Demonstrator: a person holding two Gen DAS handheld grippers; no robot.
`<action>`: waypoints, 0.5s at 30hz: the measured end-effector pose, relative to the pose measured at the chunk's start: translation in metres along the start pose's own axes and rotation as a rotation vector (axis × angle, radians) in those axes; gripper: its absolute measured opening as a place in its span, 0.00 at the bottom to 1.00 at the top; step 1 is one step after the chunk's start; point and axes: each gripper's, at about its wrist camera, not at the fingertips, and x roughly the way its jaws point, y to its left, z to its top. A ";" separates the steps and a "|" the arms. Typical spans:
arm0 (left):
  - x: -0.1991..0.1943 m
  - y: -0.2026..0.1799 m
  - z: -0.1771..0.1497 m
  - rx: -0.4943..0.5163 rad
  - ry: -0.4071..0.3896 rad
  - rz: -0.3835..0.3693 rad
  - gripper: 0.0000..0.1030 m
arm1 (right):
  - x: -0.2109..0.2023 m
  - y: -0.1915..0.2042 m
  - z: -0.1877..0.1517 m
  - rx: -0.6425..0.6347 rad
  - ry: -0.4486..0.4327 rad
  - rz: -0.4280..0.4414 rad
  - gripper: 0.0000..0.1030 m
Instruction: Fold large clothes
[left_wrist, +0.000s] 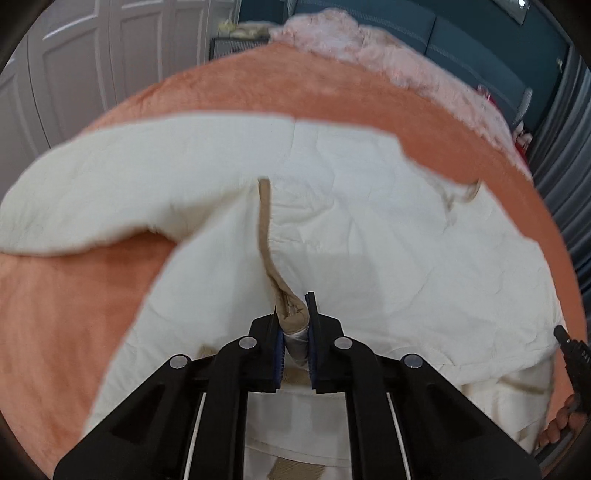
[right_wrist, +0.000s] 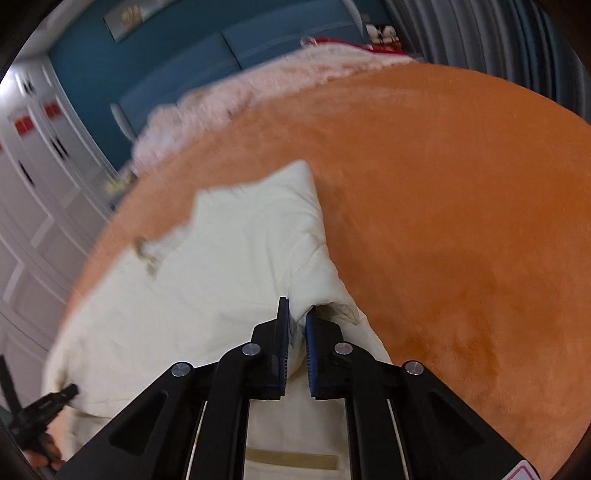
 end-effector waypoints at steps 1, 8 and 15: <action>0.006 0.001 -0.004 -0.002 0.010 0.003 0.09 | 0.004 -0.001 -0.002 -0.006 0.010 -0.013 0.07; 0.016 -0.008 -0.019 0.064 -0.057 0.064 0.11 | 0.018 0.004 -0.018 -0.083 0.018 -0.102 0.09; 0.015 -0.008 -0.024 0.080 -0.104 0.066 0.11 | -0.024 0.021 -0.028 -0.085 -0.075 -0.193 0.23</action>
